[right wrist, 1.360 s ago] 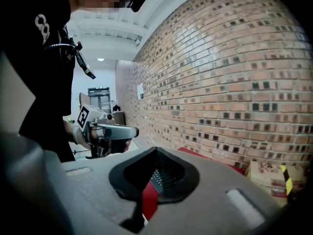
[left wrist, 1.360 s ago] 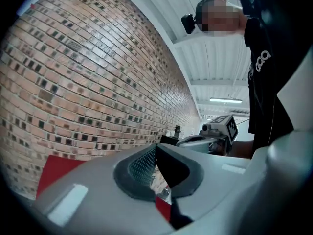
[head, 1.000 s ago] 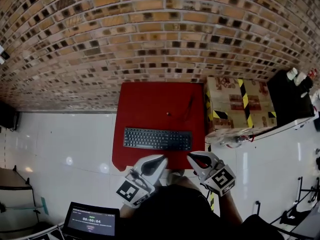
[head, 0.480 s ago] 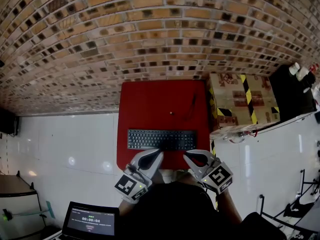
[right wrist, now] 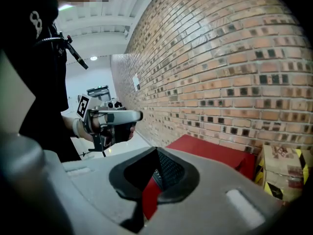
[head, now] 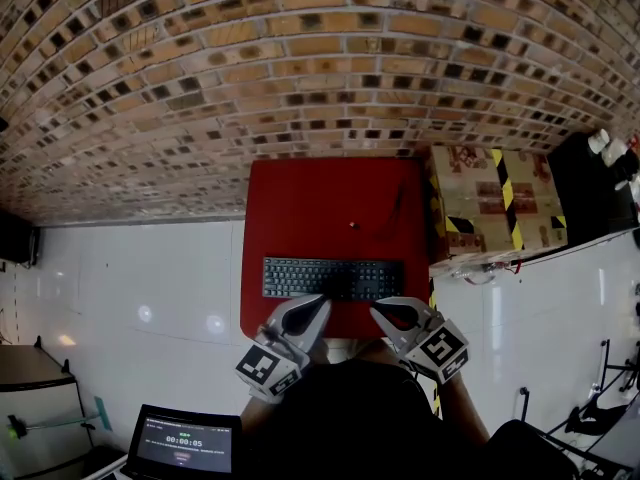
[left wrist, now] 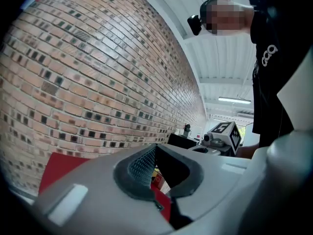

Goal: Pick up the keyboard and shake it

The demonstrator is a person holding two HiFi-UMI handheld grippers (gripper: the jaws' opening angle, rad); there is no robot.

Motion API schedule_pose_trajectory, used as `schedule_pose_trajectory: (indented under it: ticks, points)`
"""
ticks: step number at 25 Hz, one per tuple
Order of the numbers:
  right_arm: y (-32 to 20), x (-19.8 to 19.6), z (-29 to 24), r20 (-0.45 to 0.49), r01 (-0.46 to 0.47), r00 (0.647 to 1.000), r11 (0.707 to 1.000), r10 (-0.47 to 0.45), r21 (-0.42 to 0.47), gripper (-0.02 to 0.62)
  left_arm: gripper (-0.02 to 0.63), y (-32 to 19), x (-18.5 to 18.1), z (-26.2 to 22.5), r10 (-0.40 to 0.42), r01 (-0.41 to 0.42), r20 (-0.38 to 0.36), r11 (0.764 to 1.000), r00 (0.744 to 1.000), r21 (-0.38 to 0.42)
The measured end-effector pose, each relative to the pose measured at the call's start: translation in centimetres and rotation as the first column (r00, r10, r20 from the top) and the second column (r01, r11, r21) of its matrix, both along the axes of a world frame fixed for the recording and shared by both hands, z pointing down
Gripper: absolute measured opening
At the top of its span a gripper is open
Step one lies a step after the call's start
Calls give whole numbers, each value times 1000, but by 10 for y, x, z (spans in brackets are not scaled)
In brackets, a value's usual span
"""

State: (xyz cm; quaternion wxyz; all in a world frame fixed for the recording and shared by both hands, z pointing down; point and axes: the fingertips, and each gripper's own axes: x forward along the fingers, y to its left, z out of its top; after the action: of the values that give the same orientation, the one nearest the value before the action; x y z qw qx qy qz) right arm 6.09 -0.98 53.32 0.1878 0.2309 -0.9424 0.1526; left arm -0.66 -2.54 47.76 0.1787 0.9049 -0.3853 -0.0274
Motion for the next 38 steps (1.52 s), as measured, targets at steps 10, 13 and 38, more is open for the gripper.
schedule_pose_trajectory:
  ticks: [10,13,38]
  points:
    - [-8,3,32,-31,-48,998,994,45,-95,-8,17,-4,-40,44,-40,37,-28,992,999,-119]
    - [-11,24,63,-19,-107,994,969,106,-223,-8,52,-6,-65,90,-59,44,-54,969,997,-242]
    - [-65,111,315,-304,-408,913,623,273,-667,376,275,-37,-180,383,108,124,216,546,970,-829]
